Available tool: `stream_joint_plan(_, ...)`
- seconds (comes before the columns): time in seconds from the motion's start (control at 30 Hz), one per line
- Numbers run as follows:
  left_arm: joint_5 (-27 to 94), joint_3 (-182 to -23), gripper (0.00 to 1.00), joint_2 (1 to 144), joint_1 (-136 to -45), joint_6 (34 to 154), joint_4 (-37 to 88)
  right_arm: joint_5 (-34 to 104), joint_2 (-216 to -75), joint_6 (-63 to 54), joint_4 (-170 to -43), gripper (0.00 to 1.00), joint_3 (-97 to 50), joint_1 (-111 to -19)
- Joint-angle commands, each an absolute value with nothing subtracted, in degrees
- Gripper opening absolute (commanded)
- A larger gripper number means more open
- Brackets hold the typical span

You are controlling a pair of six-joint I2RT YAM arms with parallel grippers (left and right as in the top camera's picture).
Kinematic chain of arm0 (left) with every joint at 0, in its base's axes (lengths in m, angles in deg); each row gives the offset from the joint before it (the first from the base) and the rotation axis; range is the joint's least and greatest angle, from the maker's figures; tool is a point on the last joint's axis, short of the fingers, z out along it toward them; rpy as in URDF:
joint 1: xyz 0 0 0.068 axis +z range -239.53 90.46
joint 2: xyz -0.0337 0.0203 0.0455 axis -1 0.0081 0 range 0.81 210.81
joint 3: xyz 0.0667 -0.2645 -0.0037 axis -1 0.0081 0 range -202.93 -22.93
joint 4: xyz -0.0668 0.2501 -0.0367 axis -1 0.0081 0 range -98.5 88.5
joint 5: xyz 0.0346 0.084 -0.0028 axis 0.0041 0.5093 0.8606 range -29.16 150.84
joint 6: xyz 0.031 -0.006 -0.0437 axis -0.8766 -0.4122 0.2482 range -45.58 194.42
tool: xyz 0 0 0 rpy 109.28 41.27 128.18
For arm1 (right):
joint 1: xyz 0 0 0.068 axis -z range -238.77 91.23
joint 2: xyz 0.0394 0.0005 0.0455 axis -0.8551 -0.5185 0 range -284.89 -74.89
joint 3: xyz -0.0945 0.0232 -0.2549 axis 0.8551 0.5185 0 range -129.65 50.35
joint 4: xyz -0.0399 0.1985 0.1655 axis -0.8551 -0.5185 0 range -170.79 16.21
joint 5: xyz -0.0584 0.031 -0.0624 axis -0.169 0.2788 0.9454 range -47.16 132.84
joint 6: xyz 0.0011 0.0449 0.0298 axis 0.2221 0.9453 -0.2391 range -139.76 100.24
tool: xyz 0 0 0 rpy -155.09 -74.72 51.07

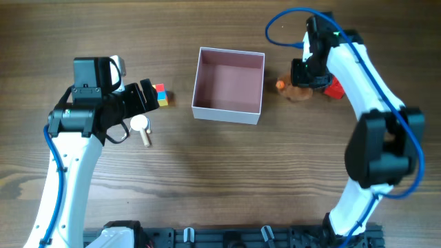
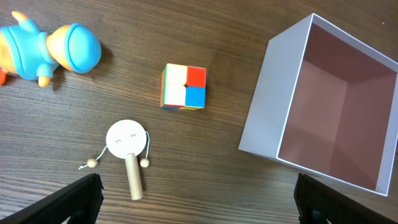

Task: Pack container
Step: 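Carry the plush into the box and open the right gripper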

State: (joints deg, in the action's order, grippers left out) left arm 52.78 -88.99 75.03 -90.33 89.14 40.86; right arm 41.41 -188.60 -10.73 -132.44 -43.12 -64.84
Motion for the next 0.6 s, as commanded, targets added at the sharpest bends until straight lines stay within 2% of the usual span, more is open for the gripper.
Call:
stream_joint_plan(0.0, 51.9, -90.0, 1.0, 75.3, -90.4, 88.8, 40.9, 41.5, -176.0, -5.7, -132.1, 0.04, -43.8, -68.2)
stream_joint_plan(0.13, 51.9, -90.0, 1.0, 75.3, -90.4, 88.8, 40.9, 41.5, -166.8, 0.6, -129.8, 0.04, -43.8, -74.9)
stream_joint_plan(0.23, 51.9, -90.0, 1.0, 75.3, -90.4, 88.8, 40.9, 42.1, -165.0, 4.8, -127.0, 0.04, -43.8, -81.4)
stream_joint_plan(0.4, 51.9, -90.0, 1.0, 75.3, -90.4, 88.8, 40.9, 49.5, -171.6, 10.4, -123.3, 0.04, -43.8, -90.9)
stream_joint_plan(0.57, 51.9, -90.0, 1.0, 75.3, -90.4, 88.8, 40.9, 50.6, -182.8, 16.7, -119.5, 0.04, -43.8, -91.8)
